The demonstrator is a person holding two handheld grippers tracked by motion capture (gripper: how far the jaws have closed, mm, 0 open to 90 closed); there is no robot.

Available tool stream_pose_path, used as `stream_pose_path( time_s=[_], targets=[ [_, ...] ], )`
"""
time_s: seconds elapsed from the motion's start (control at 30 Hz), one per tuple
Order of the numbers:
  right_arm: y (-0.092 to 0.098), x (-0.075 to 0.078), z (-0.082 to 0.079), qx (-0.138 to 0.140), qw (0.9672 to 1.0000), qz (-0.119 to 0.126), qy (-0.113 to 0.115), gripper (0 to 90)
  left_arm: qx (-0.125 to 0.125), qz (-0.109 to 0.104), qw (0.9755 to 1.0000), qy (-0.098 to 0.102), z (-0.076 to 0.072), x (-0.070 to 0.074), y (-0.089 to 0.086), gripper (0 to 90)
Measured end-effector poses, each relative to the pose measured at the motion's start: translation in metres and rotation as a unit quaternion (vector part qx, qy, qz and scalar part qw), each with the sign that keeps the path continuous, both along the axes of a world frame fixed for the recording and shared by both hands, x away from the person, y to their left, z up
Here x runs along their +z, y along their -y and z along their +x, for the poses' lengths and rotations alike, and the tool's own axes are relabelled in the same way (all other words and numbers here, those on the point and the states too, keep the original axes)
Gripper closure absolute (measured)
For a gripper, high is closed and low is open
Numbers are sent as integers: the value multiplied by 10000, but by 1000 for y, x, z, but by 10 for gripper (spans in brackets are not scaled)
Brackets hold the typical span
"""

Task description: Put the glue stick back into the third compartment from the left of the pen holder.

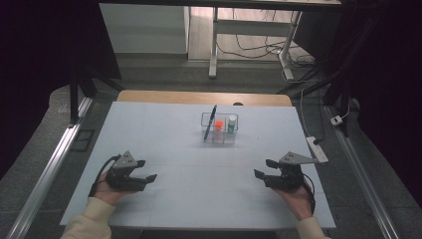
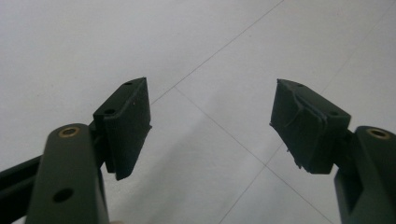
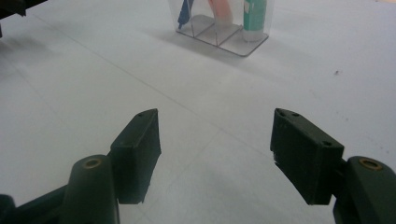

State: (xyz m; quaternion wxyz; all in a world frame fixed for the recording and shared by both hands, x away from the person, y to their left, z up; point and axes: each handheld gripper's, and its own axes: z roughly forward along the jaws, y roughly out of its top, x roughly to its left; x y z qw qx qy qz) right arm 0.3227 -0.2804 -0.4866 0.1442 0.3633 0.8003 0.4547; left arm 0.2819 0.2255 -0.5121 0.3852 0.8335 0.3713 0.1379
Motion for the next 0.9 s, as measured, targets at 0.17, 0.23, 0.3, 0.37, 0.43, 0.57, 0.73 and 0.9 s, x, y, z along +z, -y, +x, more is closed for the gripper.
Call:
stream_pose_path(
  time_s=[0.17,0.23,0.3,0.37,0.43,0.57,0.73,0.9],
  targets=[
    [3,-5,-5,136,9998,-92,94,318,8,-21,10000,-3,0,0,-1,284],
    [3,-7,-4,190,9997,-124,62,318,1,-17,10000,1,0,0,-1,284],
    [3,-8,-4,194,9997,-119,85,317,-6,-21,10000,10,-1,0,-1,284],
    [3,-9,-4,223,9997,-85,93,318,-13,-23,10000,21,-1,0,-1,284],
    [3,-9,-4,207,9997,-110,118,318,-15,-30,10000,28,-1,1,-2,284],
    [4,-9,-5,204,9995,-184,150,317,-17,-28,10000,20,0,0,-2,284],
    [5,-10,-5,210,9993,-247,160,317,-25,-28,10000,22,-1,1,-2,284],
    [6,-11,-5,217,9992,-232,222,316,-31,-22,10000,11,-1,0,-1,284]
  ],
)
